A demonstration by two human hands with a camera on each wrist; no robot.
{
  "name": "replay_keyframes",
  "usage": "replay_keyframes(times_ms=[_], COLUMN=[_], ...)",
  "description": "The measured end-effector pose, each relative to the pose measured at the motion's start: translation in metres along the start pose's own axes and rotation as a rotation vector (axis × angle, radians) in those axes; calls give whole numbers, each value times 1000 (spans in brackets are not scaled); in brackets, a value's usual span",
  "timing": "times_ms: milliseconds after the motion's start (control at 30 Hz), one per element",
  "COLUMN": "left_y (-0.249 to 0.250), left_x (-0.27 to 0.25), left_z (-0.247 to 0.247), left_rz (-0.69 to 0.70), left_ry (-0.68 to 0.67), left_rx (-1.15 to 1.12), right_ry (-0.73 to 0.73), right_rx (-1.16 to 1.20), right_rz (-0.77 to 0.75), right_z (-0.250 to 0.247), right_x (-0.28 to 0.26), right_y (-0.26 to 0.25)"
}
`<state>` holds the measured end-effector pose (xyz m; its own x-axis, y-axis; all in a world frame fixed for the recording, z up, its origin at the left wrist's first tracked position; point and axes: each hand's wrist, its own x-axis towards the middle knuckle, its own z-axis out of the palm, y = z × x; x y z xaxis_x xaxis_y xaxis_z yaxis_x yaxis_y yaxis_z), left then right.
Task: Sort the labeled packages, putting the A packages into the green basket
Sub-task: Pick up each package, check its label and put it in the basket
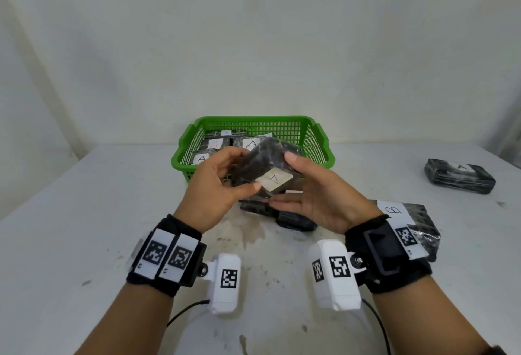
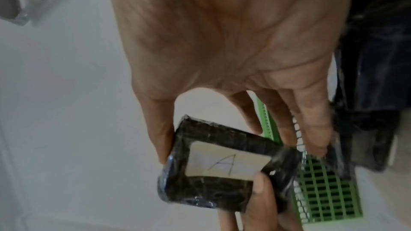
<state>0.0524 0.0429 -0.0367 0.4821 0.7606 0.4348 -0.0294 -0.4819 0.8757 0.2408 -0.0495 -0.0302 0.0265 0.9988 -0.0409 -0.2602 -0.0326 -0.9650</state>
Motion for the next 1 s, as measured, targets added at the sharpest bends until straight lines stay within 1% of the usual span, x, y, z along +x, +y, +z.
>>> replay_keyframes(times_ms=[67,133,233,300,367,467,567,633,733,867,1000], left_y=[1,2,2,1,0,-2,-2,-2,-3,-3,-2], left_x=[-1,-2,-4,-3,-1,1,-1,-1,0,-1,1], left_z=[2,1,0,1,3,3,3,4,3,0,-2], left_rz=[21,8,-94,-187,-221,-214,-233,-242,-226,-251,-168], left_ry=[-24,-83,-158,-162,-136,-92,-120,-112,-82,-155,-109], left_rx=[-5,-44,-129,-188,-210,-205,-247,-246,-224,-253,-168], right_ry=[-24,3,64,43,41,92,152,146,82,106,88], right_rx=[14,-25,-148,-209,-240,-249,-268,-260,-266,-278,-286], right_rz=[4,-61,-144,-136,-115,-144,-192,-179,-137,-162,-157], right_z=[4,6,3,-2,-6,-4,-2,-3,-4,-6,-4], right_x=[0,2,6,9,12,12,13,13,12,10,9], right_y=[1,2,3,6,8,7,8,9,9,6,4])
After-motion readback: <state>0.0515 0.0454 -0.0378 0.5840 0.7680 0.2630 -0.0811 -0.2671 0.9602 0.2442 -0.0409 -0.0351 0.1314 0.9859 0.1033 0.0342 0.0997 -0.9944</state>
